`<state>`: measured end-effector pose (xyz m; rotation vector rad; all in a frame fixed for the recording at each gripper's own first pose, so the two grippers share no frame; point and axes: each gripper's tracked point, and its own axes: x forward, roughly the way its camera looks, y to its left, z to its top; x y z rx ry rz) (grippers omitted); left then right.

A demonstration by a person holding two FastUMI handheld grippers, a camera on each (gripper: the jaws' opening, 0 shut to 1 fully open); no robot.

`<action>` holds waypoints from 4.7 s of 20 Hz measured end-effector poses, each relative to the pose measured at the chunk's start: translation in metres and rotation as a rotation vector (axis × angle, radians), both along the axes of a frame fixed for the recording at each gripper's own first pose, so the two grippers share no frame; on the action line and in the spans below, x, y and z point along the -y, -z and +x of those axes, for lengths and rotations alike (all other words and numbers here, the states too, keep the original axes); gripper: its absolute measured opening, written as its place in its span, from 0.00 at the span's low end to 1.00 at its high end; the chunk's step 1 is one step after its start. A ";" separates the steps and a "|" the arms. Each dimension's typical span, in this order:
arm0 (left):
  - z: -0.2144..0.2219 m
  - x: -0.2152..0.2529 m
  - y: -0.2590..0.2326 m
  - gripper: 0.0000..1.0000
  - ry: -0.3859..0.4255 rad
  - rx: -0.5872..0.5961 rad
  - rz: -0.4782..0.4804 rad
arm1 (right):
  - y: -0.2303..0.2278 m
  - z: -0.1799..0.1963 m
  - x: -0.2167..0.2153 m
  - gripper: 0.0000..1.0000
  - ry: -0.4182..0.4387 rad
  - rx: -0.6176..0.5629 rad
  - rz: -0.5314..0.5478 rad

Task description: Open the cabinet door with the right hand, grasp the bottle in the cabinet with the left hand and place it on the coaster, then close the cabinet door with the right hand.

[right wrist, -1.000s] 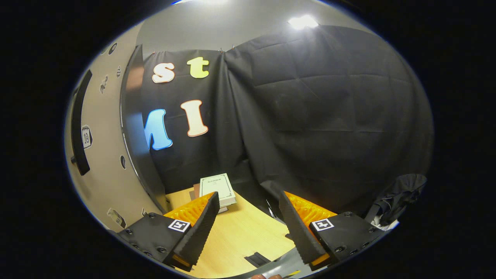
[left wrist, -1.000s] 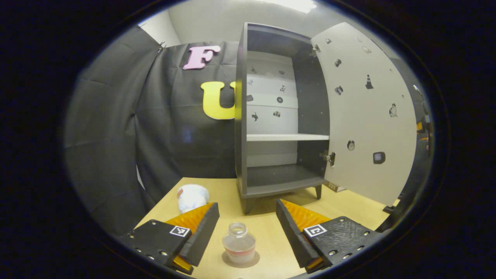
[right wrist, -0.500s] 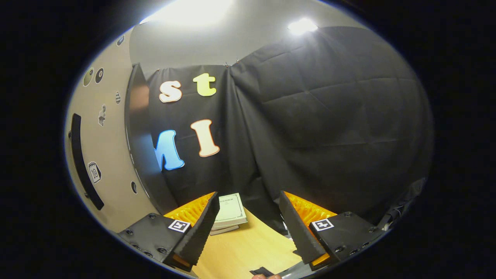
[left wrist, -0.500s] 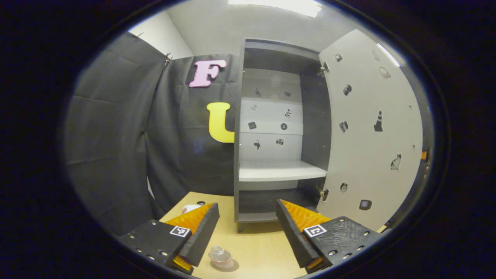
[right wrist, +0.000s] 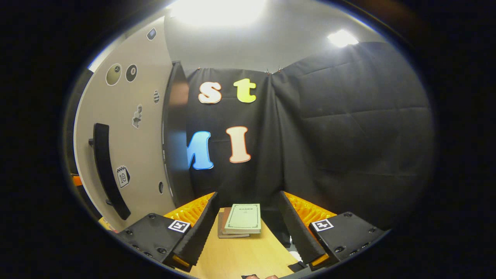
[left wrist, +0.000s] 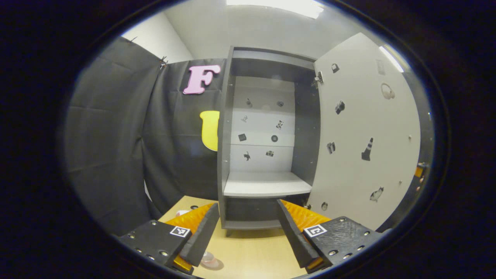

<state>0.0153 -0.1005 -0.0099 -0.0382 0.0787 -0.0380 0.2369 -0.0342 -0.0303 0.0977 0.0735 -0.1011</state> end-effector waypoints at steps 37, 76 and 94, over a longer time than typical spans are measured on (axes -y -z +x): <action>-0.042 -0.119 0.009 0.89 -0.211 -0.063 -0.053 | -0.029 -0.024 -0.229 0.96 -0.531 -0.104 0.160; 0.013 -0.180 0.018 0.89 0.019 -0.002 -0.007 | -0.022 0.004 -0.325 0.98 -0.398 -0.103 0.121; 0.009 -0.112 -0.021 0.89 0.010 0.043 -0.023 | -0.020 0.007 -0.231 0.98 -0.289 -0.075 0.123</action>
